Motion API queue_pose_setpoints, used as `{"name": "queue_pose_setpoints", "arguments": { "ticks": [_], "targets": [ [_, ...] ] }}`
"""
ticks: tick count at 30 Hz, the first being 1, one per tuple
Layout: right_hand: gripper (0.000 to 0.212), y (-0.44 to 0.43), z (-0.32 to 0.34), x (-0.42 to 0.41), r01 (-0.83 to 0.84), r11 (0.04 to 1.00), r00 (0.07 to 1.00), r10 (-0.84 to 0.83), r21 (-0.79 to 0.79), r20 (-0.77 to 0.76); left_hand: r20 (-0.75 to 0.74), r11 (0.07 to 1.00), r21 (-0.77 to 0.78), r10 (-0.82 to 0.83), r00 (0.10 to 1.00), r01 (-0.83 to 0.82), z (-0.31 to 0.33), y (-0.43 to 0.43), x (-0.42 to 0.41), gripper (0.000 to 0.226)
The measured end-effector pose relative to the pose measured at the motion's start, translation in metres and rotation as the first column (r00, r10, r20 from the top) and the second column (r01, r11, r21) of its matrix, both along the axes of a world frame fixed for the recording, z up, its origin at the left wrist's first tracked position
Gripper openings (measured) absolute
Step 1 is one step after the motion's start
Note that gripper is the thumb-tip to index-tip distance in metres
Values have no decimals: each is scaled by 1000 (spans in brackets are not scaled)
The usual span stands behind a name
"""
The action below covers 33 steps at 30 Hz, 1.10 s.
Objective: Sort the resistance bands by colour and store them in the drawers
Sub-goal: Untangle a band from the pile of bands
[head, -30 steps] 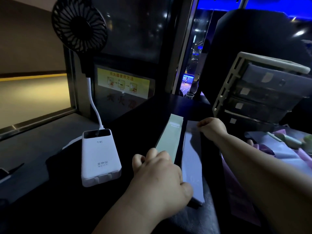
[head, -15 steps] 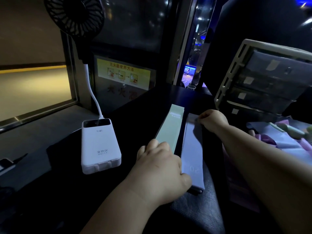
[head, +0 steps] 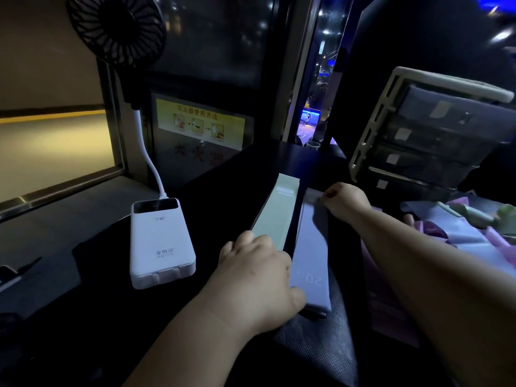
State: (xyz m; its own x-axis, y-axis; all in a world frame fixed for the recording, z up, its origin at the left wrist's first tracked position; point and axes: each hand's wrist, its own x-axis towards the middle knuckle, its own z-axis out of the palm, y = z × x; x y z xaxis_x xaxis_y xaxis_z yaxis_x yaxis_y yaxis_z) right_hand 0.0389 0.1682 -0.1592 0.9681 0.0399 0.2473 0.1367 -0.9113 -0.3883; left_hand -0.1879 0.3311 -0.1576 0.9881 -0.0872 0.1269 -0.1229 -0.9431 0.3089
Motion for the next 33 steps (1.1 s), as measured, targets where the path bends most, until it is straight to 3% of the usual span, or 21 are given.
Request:
{"name": "queue_pose_setpoints", "arguments": {
  "ticks": [8,17,25,33],
  "targets": [
    [11,-13,17,-23,-51,996,990,41,72,135,54,999,-39,34,998,-32,9,0,2,24],
    [11,-97,32,-58,-52,994,970,27,98,240,125,980,-167,133,983,-112,22,-39,13,8],
    [6,-171,41,-83,-58,994,963,31,94,269,119,983,-179,65,991,-43,27,-106,37,15],
    [5,-229,23,-96,49,962,950,-127,267,284,131,976,-188,-88,987,112,51,-192,59,14]
  ]
}}
